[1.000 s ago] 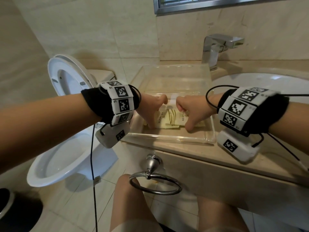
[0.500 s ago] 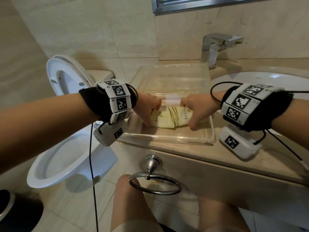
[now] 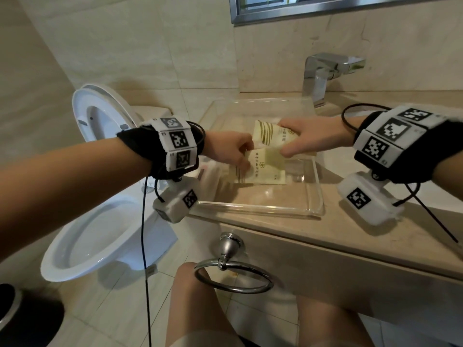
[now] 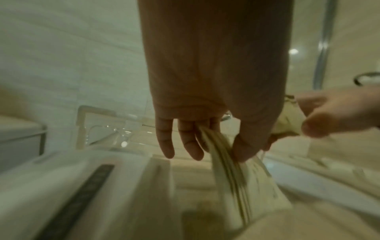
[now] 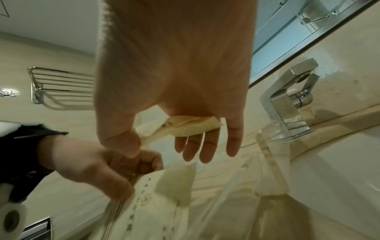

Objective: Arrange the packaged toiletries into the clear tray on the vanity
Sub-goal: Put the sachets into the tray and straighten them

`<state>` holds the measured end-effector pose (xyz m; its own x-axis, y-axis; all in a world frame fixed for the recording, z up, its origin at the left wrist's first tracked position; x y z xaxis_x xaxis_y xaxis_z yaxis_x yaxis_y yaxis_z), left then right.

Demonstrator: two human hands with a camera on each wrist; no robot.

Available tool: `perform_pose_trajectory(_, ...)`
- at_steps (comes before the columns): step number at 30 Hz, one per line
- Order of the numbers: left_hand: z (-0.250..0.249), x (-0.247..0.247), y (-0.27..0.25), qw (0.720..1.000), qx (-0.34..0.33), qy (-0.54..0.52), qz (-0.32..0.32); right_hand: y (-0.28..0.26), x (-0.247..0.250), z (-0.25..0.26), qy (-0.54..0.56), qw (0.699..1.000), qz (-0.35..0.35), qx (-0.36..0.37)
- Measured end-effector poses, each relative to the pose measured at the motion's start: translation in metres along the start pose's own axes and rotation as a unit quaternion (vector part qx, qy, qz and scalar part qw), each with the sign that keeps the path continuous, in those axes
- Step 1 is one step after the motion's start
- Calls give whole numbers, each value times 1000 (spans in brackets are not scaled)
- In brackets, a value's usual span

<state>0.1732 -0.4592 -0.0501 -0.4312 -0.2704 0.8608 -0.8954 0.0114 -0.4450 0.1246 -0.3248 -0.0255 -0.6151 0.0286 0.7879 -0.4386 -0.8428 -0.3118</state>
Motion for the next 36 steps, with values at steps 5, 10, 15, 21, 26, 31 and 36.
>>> perform_pose_trajectory(5, 8, 18, -11, 986, 29, -163, 0, -2, 2, 0, 15, 1000, -26, 0)
perform_pose_trajectory(10, 28, 25, -20, 982, 76, -172, 14, 1, -7, 0, -15, 1000, 4, -10)
perform_pose_trajectory(15, 39, 22, -24, 991, 117, -65, 9, 10, -20, 0, -61, 997, 39, -13)
perform_pose_trajectory(21, 26, 16, -23, 993, 93, 68, 5, 19, -31, -3, -196, 979, 58, -21)
perform_pose_trajectory(26, 8, 1, -23, 992, 21, 106, 59, 20, -33, -9, -319, 944, 71, -55)
perform_pose_trajectory(31, 6, -12, -18, 979, 32, 181, 91, 20, -35, -13, -349, 932, 72, -65)
perform_pose_trajectory(36, 8, -11, -16, 977, 43, 193, 81, 20, -34, -13, -334, 938, 64, -66)
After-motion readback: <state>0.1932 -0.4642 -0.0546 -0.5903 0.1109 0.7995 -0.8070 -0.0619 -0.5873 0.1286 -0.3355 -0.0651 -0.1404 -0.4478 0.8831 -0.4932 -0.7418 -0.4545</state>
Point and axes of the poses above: each hand's wrist, its own y-axis towards the middle knuckle, its own x-axis out of the back of the hand, z = x × y, the point moved 5 cm from there along y, towards the middle knuckle, and after that the axes turned 8 degrees about z, right-handed, at the moved point
